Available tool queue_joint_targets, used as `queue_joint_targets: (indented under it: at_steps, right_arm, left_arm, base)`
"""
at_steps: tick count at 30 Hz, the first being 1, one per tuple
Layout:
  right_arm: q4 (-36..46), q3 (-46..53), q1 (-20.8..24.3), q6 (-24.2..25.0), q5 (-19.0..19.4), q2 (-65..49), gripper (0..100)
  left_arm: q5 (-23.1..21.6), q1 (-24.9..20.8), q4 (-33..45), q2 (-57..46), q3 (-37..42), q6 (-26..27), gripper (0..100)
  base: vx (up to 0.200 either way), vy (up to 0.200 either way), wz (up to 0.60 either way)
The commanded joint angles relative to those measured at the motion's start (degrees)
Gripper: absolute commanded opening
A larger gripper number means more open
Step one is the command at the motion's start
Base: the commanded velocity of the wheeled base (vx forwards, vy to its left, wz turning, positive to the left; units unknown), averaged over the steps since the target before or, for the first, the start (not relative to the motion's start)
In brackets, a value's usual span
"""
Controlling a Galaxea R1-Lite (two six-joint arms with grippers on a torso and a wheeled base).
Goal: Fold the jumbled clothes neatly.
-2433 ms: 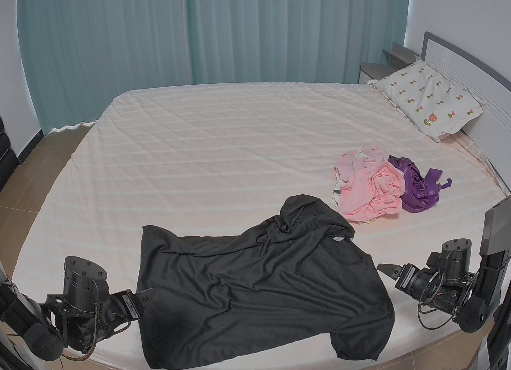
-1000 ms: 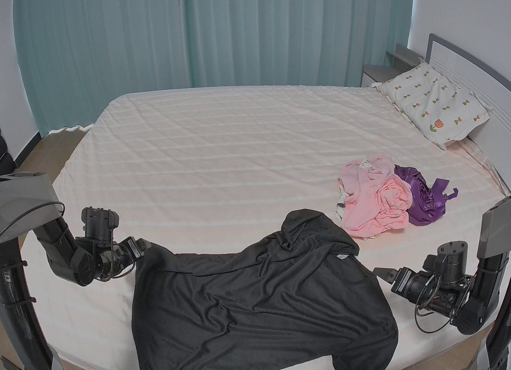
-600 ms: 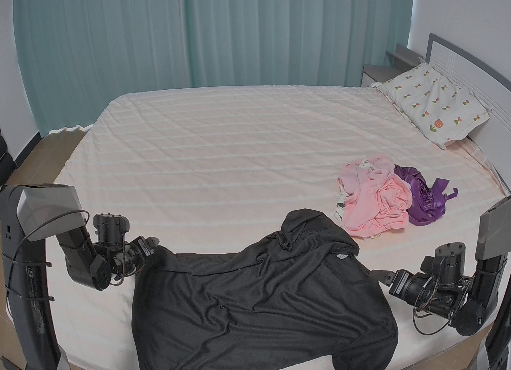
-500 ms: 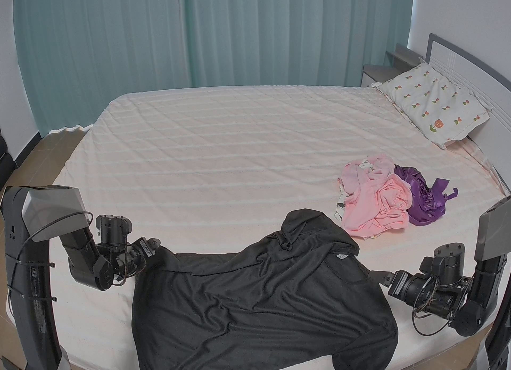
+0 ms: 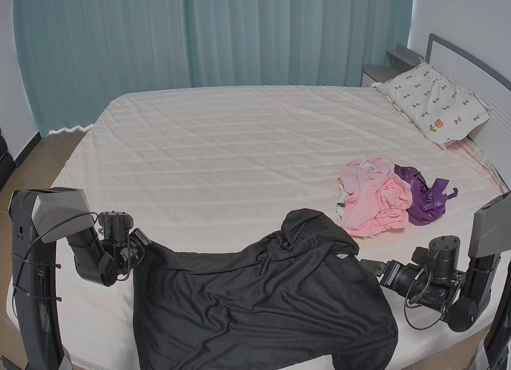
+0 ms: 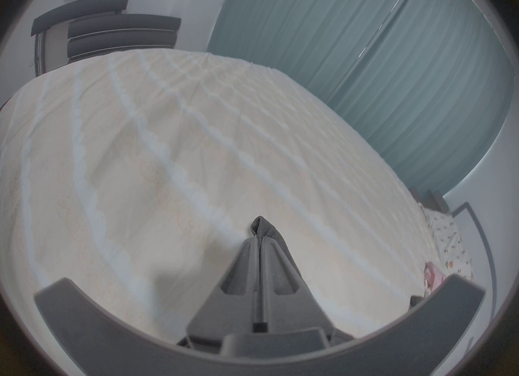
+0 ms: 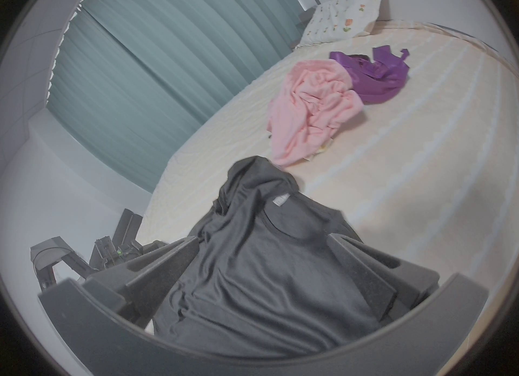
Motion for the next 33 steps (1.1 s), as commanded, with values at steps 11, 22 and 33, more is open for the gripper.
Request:
queue_joint_targets:
  at_steps: [11, 22, 33]
  right_arm:
    - [26.5, -46.9, 4.2, 1.9, 1.4, 13.4, 100]
    - [38.1, -62.2, 5.7, 1.8, -1.8, 20.9, 100]
    - [45.9, -71.1, 5.6, 0.4, -2.9, 26.0, 100]
  left_arm:
    - [9.8, 2.9, -9.3, -1.7, -0.2, -2.2, 0]
    - [9.2, 5.4, -9.3, 0.8, 0.7, -2.3, 0]
    - [9.0, 5.3, -9.3, 1.6, 0.8, -2.4, 0]
  base:
    - [0.0, 0.0, 0.0]
    - [0.0, 0.0, 0.0]
    - [0.0, 0.0, 0.0]
